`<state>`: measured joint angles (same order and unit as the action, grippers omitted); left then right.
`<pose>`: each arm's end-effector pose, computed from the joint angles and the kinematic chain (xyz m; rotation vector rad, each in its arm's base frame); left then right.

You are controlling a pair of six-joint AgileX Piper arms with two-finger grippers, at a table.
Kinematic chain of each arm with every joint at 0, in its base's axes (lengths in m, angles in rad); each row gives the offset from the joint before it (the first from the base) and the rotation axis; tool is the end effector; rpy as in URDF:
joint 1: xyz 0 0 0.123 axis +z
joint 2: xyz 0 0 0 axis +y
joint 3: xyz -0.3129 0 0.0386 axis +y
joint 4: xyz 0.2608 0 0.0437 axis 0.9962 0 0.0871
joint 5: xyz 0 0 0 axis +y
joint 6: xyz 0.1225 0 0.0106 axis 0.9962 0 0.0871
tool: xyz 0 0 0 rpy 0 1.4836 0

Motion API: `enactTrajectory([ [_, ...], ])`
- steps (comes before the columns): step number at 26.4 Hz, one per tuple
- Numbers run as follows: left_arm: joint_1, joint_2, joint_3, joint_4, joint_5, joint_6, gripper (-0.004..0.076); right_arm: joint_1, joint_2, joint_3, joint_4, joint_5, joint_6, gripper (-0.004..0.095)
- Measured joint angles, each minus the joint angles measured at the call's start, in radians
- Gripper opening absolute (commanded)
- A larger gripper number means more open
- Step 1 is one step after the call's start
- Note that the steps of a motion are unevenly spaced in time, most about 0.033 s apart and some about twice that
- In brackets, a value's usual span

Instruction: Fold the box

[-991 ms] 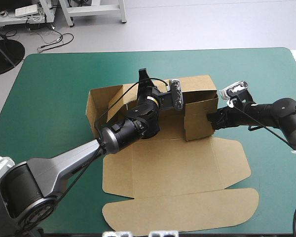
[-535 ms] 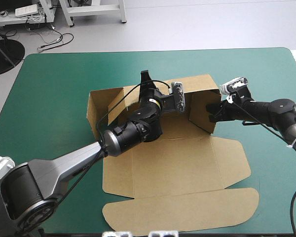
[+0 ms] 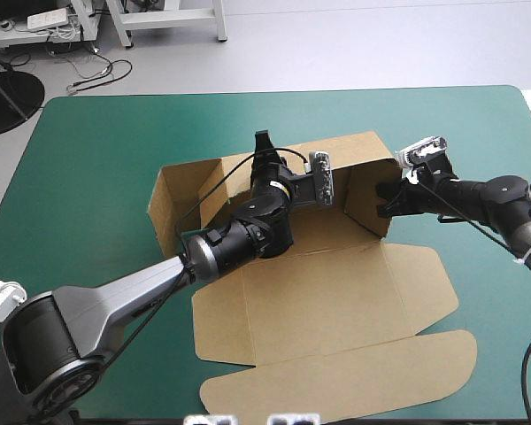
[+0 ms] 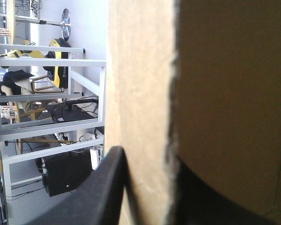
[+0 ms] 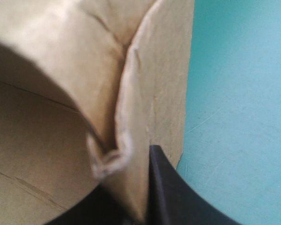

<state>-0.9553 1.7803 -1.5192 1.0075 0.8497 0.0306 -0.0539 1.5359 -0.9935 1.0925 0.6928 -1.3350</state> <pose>0.3163 -0.3120 0.3333 1.4709 1.6246 0.7163 0.3459 0.0512 0.2658 -0.6119 2.1811 0.5036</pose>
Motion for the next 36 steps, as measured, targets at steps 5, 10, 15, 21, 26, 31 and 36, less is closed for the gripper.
enactTrajectory([
  [5,-0.004,0.013,0.01,0.054,-0.003,-0.005,0.0525,0.0,0.0,-0.002,-0.018,-0.002,0.032,0.0],
  [10,-0.076,0.011,-0.004,0.061,0.096,-0.008,0.0436,0.0,0.0,-0.005,-0.046,0.001,0.076,0.0],
  [15,-0.193,-0.032,-0.025,0.051,0.145,-0.008,0.0403,-0.001,0.0,-0.005,-0.048,0.002,0.088,0.0],
  [21,-0.335,-0.144,-0.055,0.056,0.166,-0.01,0.033,-0.001,0.0,-0.005,-0.05,0.002,0.096,0.0],
  [26,-0.328,-0.243,-0.057,0.197,0.167,-0.083,0.0036,-0.001,-0.003,-0.01,-0.089,0.0,0.138,0.0],
  [31,-0.151,-0.311,-0.077,0.268,0.167,-0.216,0.0,0.032,-0.033,-0.014,-0.21,-0.024,0.26,0.0],
  [36,0.143,-0.365,-0.121,0.092,0.151,-0.249,0.0,0.103,-0.045,-0.066,-0.379,-0.026,0.464,0.0],
])
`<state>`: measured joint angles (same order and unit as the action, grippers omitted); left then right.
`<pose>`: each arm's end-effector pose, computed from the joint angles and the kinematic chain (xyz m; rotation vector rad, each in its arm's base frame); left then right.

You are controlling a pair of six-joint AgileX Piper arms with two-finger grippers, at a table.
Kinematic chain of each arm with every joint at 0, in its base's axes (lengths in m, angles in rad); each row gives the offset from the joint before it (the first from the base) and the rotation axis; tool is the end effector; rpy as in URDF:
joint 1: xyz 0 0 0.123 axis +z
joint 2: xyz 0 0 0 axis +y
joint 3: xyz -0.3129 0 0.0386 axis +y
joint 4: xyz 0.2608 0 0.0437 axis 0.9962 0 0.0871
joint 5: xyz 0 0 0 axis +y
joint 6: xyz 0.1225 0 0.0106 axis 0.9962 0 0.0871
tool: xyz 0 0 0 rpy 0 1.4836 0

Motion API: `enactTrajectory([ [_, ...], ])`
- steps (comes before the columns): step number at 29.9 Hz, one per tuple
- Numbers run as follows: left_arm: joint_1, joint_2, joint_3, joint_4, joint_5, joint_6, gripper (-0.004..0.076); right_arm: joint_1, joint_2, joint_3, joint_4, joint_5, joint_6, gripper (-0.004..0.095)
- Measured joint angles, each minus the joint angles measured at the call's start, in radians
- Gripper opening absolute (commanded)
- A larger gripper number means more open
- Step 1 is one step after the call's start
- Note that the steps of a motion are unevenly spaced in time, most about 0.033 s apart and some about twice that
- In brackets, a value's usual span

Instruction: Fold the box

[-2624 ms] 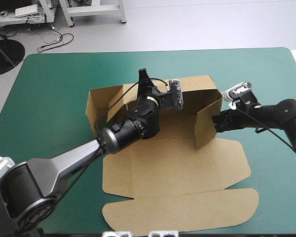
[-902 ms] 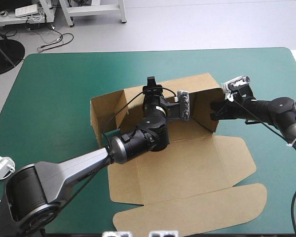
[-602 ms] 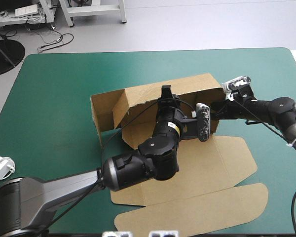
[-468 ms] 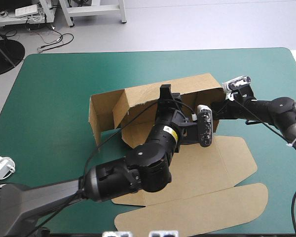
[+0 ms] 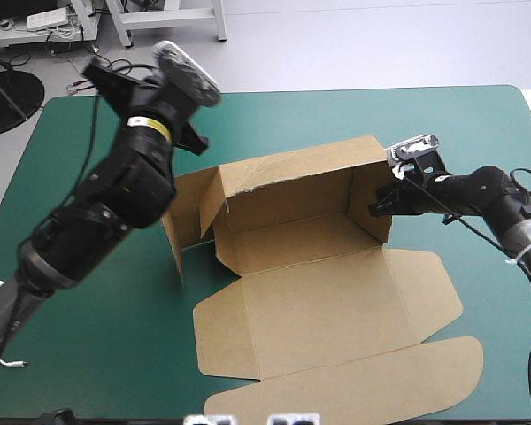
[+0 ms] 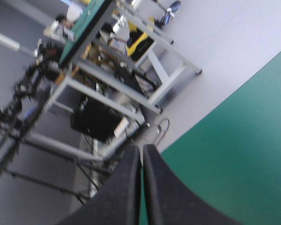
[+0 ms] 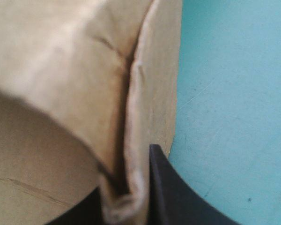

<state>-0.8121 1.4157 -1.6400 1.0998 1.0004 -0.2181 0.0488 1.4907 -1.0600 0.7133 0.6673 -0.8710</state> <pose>0.2815 -0.1628 0.5143 0.6805 1.6828 0.6373 0.3373 0.0664 0.2821 -0.5621 2.3240 0.4048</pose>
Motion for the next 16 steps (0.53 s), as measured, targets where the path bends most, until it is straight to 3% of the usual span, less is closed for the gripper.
enactTrajectory([
  [4,0.265,-0.039,-0.014,-0.216,-0.012,-0.002,0.0,0.063,0.002,-0.082,-0.155,0.082,0.217,0.0],
  [10,0.658,-0.082,-0.014,-0.561,0.012,0.062,0.0,0.129,0.022,-0.273,-0.289,0.388,0.542,0.0],
  [13,0.807,-0.097,-0.014,-0.758,0.068,0.148,0.0,0.132,0.066,-0.374,-0.337,0.501,0.643,0.0],
  [16,0.909,-0.114,0.01,-0.926,0.111,0.218,0.0,0.132,0.129,-0.429,-0.373,0.546,0.691,0.0],
])
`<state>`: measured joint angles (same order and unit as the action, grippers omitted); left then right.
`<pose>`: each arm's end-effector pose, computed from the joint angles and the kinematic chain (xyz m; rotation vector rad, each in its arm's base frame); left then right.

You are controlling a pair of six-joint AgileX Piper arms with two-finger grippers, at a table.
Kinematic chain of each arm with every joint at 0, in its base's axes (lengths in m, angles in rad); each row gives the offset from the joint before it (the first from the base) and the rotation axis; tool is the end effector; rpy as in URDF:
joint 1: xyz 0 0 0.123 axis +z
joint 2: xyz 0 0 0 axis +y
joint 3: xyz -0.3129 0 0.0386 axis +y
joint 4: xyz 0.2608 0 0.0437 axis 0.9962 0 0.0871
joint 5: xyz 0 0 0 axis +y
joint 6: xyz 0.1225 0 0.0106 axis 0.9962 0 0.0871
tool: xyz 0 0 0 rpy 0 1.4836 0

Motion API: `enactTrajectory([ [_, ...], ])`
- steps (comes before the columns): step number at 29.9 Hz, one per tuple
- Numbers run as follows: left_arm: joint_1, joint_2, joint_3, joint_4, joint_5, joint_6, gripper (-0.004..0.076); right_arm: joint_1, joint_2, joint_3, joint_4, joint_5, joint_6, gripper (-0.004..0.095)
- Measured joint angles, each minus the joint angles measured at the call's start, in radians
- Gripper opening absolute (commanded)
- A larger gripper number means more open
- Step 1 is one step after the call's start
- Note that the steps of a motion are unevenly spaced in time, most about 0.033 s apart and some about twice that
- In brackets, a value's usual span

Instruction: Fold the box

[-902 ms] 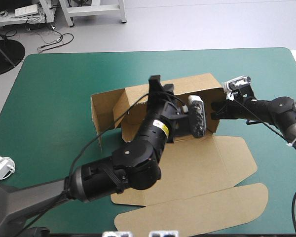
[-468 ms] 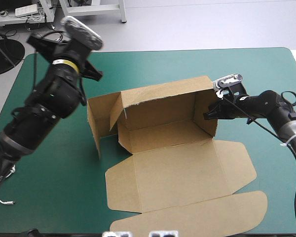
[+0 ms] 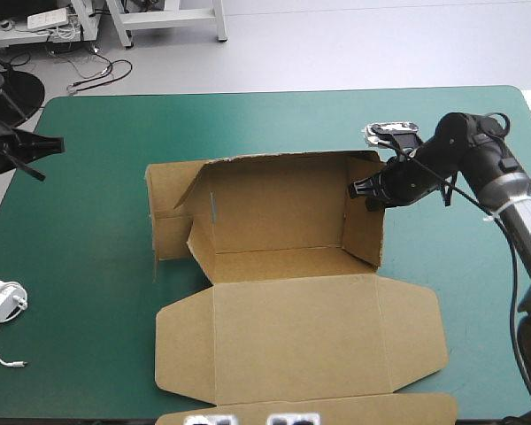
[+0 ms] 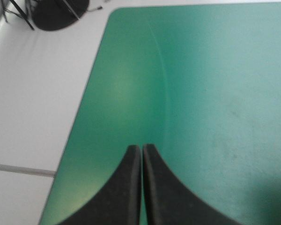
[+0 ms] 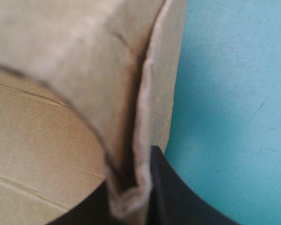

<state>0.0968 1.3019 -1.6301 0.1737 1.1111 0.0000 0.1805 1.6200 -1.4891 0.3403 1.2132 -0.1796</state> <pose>0.2774 0.0461 0.4830 -0.1047 2.2621 0.2686 0.3437 0.1018 0.3325 -0.4045 2.7627 0.4759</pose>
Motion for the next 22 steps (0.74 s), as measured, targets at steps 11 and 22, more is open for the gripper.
enactTrajectory([
  [11,0.075,-0.026,0.215,-0.263,0.045,0.095,0.0,-0.002,0.215,-0.058,-0.001,-0.205,0.0,0.0257],
  [22,0.075,-0.025,0.263,-0.299,0.01,0.117,0.0,-0.001,0.24,-0.203,-0.051,-0.055,0.005,0.0416],
])
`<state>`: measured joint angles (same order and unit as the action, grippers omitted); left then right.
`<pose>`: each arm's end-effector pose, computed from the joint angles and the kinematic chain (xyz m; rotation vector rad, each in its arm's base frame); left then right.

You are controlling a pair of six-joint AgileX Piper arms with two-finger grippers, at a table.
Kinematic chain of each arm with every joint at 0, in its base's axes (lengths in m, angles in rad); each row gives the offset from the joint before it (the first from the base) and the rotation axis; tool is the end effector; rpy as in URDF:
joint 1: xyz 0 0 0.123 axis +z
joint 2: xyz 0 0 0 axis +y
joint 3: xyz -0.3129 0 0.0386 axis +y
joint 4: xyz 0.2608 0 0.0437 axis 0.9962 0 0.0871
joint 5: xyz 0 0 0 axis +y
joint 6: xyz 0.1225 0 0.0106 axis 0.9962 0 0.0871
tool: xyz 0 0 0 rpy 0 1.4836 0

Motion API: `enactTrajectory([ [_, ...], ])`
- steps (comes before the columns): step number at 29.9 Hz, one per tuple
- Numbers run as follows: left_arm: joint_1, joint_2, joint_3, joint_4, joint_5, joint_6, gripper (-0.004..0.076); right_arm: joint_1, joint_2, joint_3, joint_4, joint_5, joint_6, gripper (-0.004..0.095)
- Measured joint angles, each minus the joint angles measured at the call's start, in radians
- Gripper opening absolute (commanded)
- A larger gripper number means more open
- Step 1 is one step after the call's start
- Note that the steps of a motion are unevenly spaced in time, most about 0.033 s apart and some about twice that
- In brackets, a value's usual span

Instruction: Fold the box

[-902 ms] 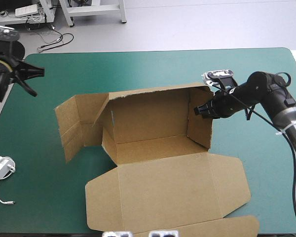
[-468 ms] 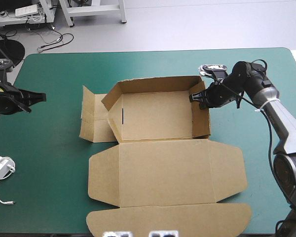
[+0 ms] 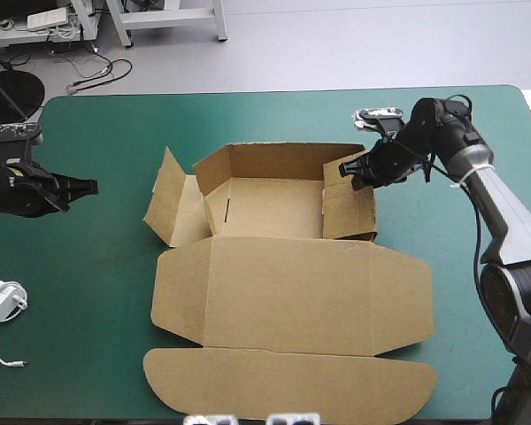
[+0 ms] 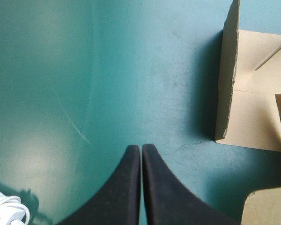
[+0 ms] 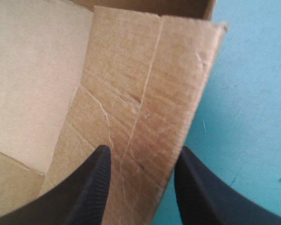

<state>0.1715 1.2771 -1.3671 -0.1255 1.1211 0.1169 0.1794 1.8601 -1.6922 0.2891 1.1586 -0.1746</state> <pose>0.2724 0.0331 0.4019 -0.0908 2.5019 -0.0455 0.4183 0.1085 0.2998 -0.3915 2.7581 0.3996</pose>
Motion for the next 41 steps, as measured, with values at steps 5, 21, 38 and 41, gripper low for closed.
enactTrajectory([
  [5,0.0,0.0,0.0,-0.001,-0.003,0.003,0.0,0.0,-0.039,-0.155,-0.04,0.066,0.053,0.04],
  [21,0.0,0.0,0.0,-0.005,-0.009,0.003,0.0,0.0,-0.152,0.08,-0.066,0.045,0.154,0.039],
  [38,0.0,0.003,0.0,-0.004,-0.088,0.012,0.0,-0.003,0.052,0.097,0.054,-0.063,0.015,-0.0001],
  [41,0.0,0.03,0.0,-0.004,-0.085,0.019,0.0,0.0,0.054,0.085,0.067,-0.048,0.011,-0.0001],
])
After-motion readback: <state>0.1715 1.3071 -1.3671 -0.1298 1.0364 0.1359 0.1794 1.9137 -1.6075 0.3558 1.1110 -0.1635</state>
